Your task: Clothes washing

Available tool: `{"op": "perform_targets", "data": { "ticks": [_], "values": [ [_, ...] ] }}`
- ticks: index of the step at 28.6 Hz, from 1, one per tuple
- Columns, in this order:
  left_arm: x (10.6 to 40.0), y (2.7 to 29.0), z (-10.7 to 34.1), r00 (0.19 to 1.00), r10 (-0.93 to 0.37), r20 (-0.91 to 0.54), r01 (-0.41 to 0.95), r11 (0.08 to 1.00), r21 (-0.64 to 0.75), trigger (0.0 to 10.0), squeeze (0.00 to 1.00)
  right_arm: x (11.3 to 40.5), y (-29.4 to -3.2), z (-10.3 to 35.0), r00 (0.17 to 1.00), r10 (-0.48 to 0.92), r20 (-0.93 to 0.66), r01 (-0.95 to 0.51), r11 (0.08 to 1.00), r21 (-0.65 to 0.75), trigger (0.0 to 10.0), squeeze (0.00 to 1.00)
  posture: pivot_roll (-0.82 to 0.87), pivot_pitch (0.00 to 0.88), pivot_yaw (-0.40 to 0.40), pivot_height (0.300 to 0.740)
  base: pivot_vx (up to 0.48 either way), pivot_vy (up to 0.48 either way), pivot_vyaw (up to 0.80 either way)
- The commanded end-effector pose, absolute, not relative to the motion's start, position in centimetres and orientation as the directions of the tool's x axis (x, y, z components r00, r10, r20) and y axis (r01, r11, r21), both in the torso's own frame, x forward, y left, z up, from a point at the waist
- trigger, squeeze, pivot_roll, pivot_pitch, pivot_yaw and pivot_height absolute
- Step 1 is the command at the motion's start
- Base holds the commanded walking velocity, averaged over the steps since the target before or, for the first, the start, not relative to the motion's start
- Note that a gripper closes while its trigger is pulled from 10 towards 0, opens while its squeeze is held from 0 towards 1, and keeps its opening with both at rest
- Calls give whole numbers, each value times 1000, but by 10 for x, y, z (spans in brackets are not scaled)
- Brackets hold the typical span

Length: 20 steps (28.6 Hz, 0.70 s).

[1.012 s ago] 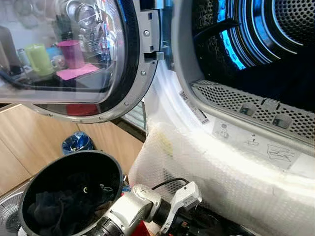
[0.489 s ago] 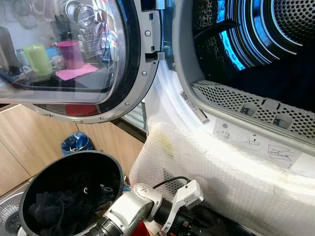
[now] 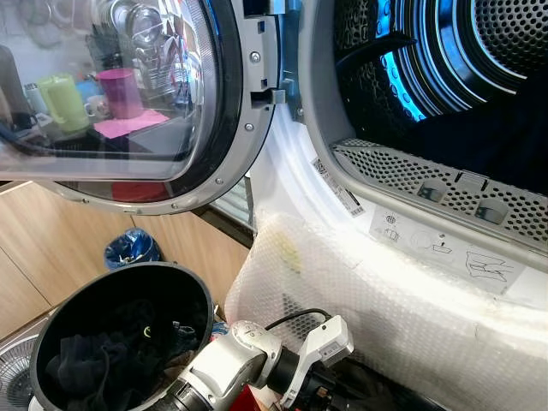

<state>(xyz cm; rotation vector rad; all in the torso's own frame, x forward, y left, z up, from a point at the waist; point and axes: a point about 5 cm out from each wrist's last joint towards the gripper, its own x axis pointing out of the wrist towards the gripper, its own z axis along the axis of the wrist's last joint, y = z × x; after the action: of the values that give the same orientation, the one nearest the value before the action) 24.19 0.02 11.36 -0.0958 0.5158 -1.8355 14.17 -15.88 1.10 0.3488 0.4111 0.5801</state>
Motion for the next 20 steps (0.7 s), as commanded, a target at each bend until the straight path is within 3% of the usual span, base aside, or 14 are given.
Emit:
{"op": "perform_targets", "data": {
  "ticks": [1,5,10,20],
  "values": [
    [236,-4,118,-372,-913,-164,876,-287,-388,0,0,146,-159,9,773,566,-288,-434,802,411,0,0,90,52,24,740,0,0,0],
    [235,0,122,-376,-915,-146,872,-296,-389,0,0,147,-168,-10,771,482,-416,-362,869,337,0,0,92,46,26,740,0,0,0],
    [234,3,121,-378,-913,-155,873,-295,-389,0,0,146,-172,-17,779,438,-449,-314,892,326,0,0,102,41,23,740,0,0,0],
    [235,6,120,-369,-916,-157,874,-285,-394,0,0,154,-171,-6,846,425,-323,-278,867,413,0,0,100,28,25,740,0,0,0]
  ]
}}
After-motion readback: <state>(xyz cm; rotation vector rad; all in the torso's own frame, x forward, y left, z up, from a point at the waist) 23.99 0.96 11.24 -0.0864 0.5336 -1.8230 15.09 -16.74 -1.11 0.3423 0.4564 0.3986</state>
